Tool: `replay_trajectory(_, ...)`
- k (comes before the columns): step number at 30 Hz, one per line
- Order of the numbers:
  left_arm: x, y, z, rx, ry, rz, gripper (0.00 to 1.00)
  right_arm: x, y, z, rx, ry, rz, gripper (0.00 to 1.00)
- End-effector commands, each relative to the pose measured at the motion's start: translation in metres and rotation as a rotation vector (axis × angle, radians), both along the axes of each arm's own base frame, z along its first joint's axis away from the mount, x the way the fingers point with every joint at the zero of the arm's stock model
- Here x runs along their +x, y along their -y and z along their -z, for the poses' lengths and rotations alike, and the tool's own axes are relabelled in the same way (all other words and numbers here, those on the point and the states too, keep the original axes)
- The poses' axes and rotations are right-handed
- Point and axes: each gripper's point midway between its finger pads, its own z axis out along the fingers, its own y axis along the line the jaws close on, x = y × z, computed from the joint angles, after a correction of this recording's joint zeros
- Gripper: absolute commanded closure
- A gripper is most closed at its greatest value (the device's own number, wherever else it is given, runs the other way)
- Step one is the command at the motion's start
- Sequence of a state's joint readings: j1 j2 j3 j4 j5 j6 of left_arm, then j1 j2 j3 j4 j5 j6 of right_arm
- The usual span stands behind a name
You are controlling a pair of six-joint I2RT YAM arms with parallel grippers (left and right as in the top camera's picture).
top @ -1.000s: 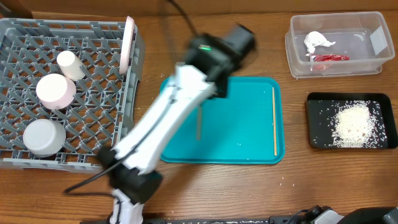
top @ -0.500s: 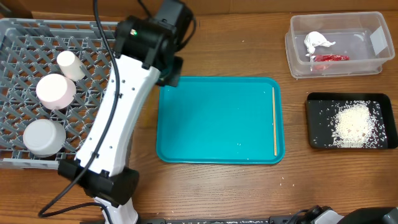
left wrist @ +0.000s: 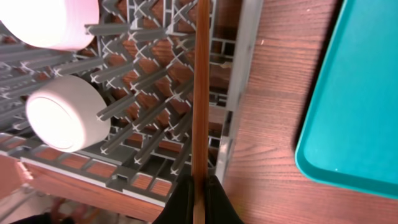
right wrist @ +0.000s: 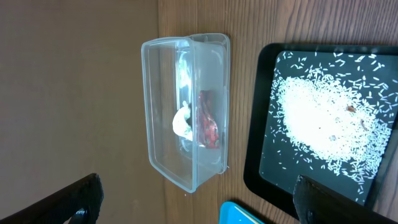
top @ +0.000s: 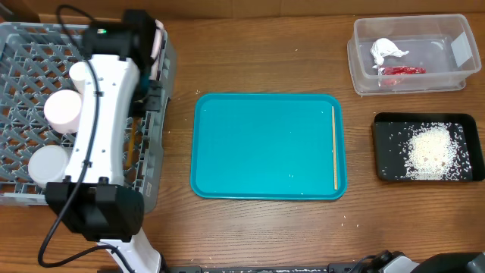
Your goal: Sort waste into correct bins and load items into the dishwasher
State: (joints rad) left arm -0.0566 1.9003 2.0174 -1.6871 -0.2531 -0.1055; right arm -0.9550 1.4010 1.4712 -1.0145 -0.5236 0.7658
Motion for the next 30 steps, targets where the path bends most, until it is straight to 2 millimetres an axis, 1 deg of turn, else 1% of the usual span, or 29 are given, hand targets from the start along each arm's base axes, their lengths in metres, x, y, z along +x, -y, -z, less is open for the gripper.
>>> replay_trajectory(1, -0.002, -0.001, 0.003, -0.11, -0.012, 0.051, 0.96, 0.0, 0.001, -0.001, -0.006, 0.001, -0.002, 0.0)
replay_trajectory(3, 0.002, -0.004, 0.007, -0.125, -0.007, 0.062, 0.96, 0.0, 0.001, -0.001, -0.006, 0.001, -0.002, 0.0)
replay_trajectory(7, 0.009, -0.016, 0.022, -0.104, 0.004, 0.039, 0.96, 0.0, 0.001, -0.001, -0.006, 0.001, -0.002, 0.0)
replay_trajectory(8, 0.012, -0.022, 0.031, -0.086, 0.009, 0.03, 0.96, 0.0, 0.001, -0.001, -0.006, 0.001, -0.002, 0.0)
replay_trajectory(10, 0.018, -0.027, 0.043, -0.085, 0.02, 0.035, 0.96, 0.0, 0.001, -0.001, -0.006, 0.001, -0.002, 0.0)
replay_trajectory(14, 0.025, -0.034, 0.057, -0.082, 0.044, 0.034, 0.96, 0.0, 0.001, -0.001, -0.006, 0.001, -0.002, 0.0)
replay_trajectory(18, 0.033, -0.037, 0.061, -0.088, 0.076, 0.026, 0.96, 0.0, 0.001, -0.001, -0.006, 0.001, -0.002, 0.0)
replay_trajectory(21, 0.038, -0.032, 0.063, -0.119, 0.098, 0.029, 0.96, 0.0, 0.001, -0.001, -0.006, 0.001, -0.002, 0.0)
replay_trajectory(30, 0.041, -0.028, 0.064, -0.143, 0.107, 0.054, 0.96, 0.0, 0.001, -0.001, -0.006, 0.001, -0.002, 0.0)
